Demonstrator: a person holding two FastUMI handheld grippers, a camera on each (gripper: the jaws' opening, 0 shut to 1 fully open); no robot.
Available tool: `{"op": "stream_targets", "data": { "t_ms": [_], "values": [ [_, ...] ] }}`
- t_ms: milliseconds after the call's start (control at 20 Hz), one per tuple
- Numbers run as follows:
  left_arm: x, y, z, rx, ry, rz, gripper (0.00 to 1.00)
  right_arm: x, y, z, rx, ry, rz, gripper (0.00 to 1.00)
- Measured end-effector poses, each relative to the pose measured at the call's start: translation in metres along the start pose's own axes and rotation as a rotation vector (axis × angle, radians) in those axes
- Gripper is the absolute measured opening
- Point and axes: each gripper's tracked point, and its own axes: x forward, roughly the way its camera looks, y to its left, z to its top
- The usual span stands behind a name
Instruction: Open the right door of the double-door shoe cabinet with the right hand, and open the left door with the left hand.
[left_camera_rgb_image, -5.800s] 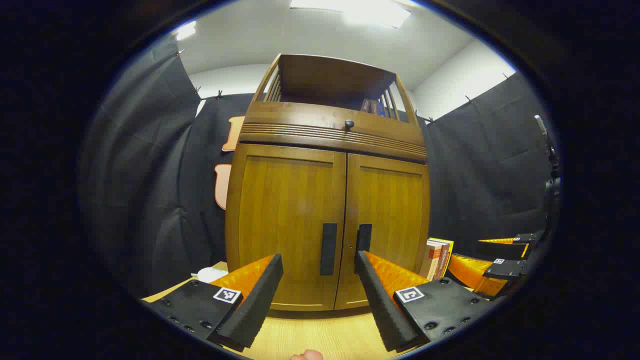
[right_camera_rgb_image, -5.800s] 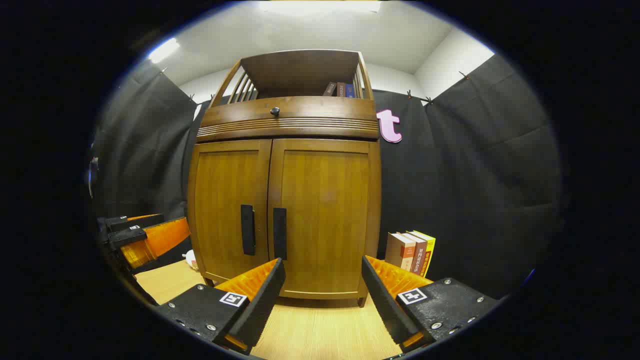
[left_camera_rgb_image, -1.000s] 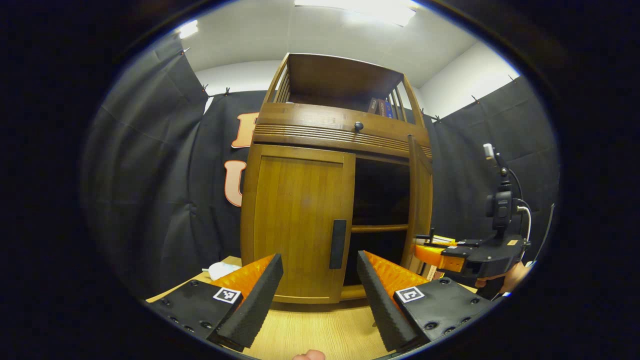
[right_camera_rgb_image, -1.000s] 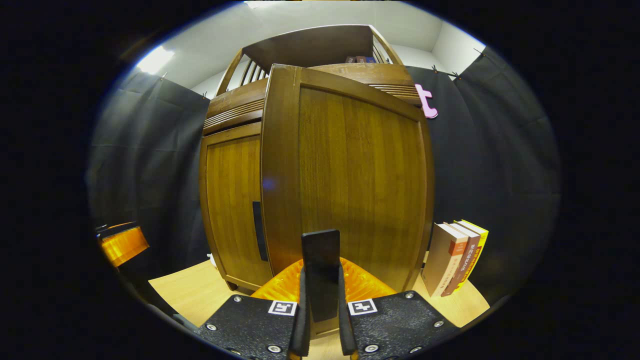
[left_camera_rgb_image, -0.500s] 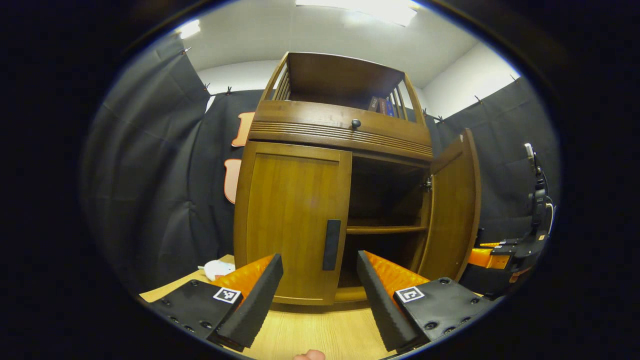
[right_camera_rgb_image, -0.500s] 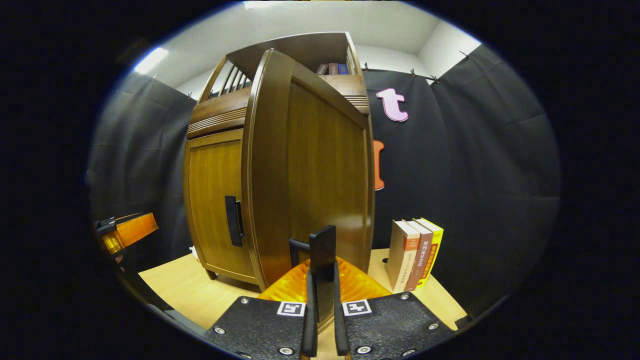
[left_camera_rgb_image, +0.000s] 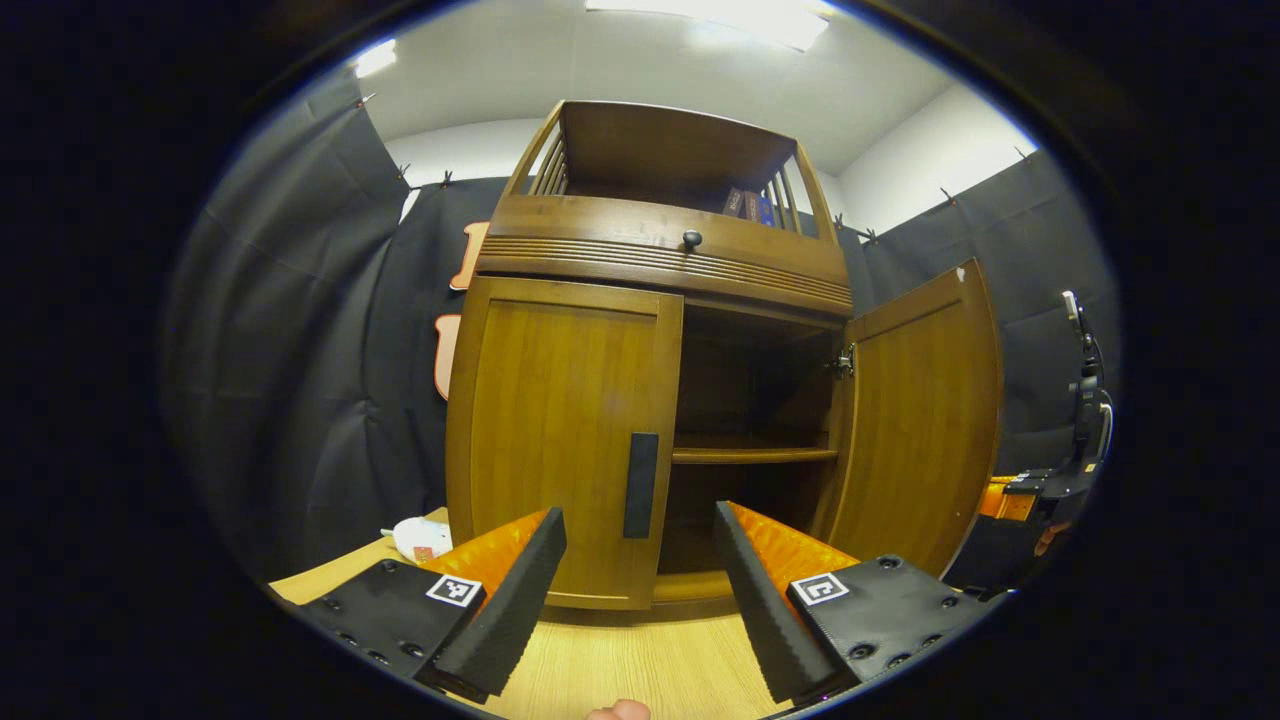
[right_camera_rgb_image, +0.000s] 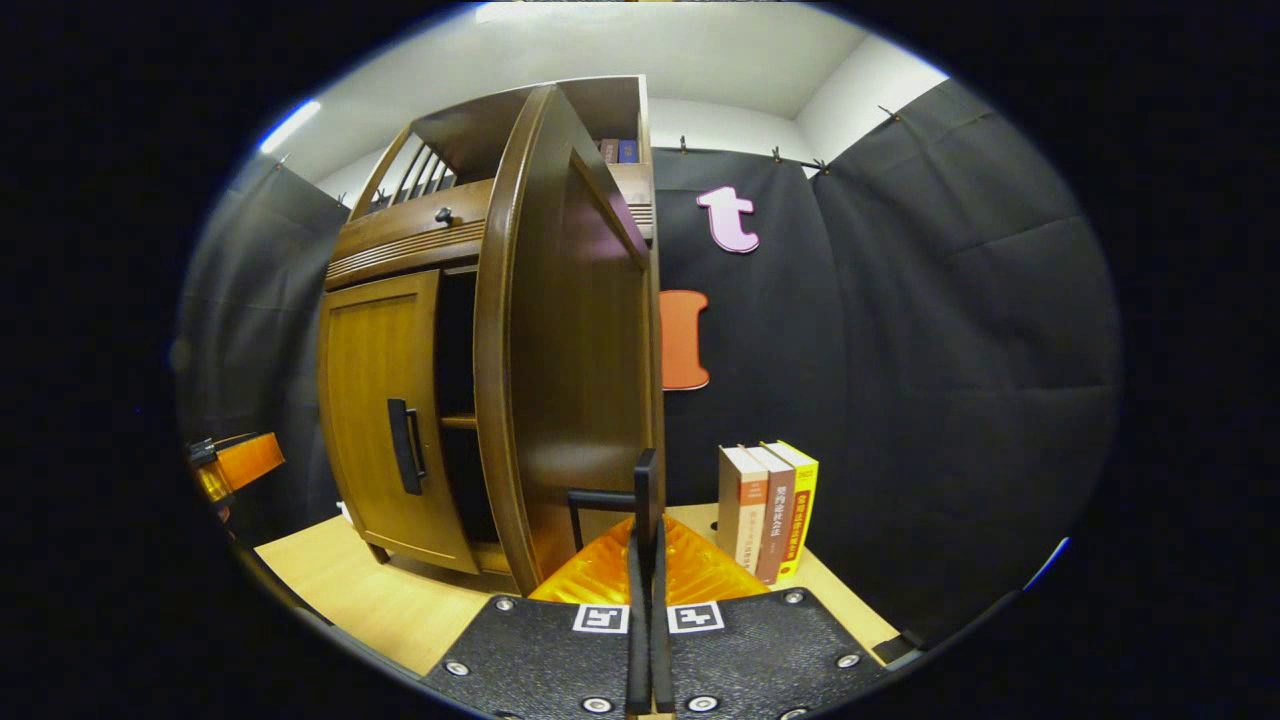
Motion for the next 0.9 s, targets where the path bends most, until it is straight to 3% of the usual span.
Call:
{"op": "stream_targets", "data": {
  "t_ms": [50,100,250,300,350,800,850,900],
  "values": [
    [0.001,-0.002,0.000,-0.001,0.000,-0.001,0.94,0.002,-0.005,-0.002,0.016,0.002,0.018,0.00],
    [0.001,-0.004,0.001,0.001,-0.001,-0.002,0.99,0.001,-0.011,-0.002,0.030,0.007,0.030,0.00],
    [0.001,-0.006,-0.003,0.010,0.001,0.005,0.96,0.001,-0.015,0.001,-0.019,0.013,0.070,0.00],
    [0.001,-0.006,-0.003,0.009,0.003,0.008,0.94,0.001,-0.018,0.001,-0.019,0.014,0.080,0.05],
    [0.000,-0.006,-0.004,0.005,0.004,0.011,0.94,0.002,-0.021,0.000,-0.013,0.014,0.088,0.00],
    [-0.012,-0.010,-0.005,0.002,0.001,0.073,0.94,0.010,-0.052,0.001,0.030,0.030,0.196,0.00],
    [-0.014,-0.012,-0.004,0.001,-0.002,0.075,0.99,0.011,-0.055,0.001,0.040,0.031,0.207,0.00],
    [-0.015,-0.014,-0.004,-0.001,-0.005,0.077,0.94,0.011,-0.059,0.000,0.055,0.034,0.221,0.00]
  ]
}}
